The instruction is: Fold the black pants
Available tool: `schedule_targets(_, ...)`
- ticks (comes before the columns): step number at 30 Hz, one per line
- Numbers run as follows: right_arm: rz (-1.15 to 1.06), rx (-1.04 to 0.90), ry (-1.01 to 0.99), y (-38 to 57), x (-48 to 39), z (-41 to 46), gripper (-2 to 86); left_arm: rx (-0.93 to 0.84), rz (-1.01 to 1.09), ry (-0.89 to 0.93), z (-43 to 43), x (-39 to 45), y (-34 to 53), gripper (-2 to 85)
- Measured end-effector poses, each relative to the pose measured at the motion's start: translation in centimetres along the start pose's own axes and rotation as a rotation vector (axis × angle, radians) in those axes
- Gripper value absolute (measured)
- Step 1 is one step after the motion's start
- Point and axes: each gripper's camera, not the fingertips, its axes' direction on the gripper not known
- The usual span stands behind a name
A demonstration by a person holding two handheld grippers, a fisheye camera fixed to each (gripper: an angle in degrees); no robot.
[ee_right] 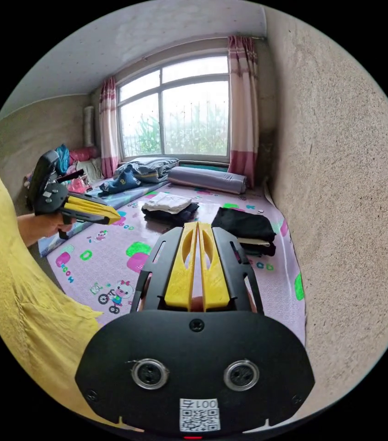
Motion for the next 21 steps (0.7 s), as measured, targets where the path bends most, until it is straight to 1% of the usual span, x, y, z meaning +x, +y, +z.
schedule_targets(4,-0.009,-0.032,0.029,-3.2,4.7,1.6,0.1,-0.045,-0.112,0.048,4.6,-2.9,-3.7,-1.2)
schedule_targets(8,0.044,-0.047,0.047,-7.8,9.4,3.5,0.0,-0.067,-0.255,0.129,8.7,-7.1,-4.8,-1.0)
schedule_targets(14,0.126,-0.017,0.134,-15.1,15.1,5.0,0.2,-0.072,-0.351,0.221,13.9,-14.3,-6.2,2.1)
schedule_targets(17,0.190,-0.002,0.086,-18.5,18.6,5.8,0.5,-0.067,-0.385,0.277,17.1,-18.9,-7.4,3.5)
schedule_targets(21,0.262,-0.069,0.015,-22.9,23.6,9.5,2.4,-0.056,-0.439,0.344,21.8,-25.0,-9.1,4.0)
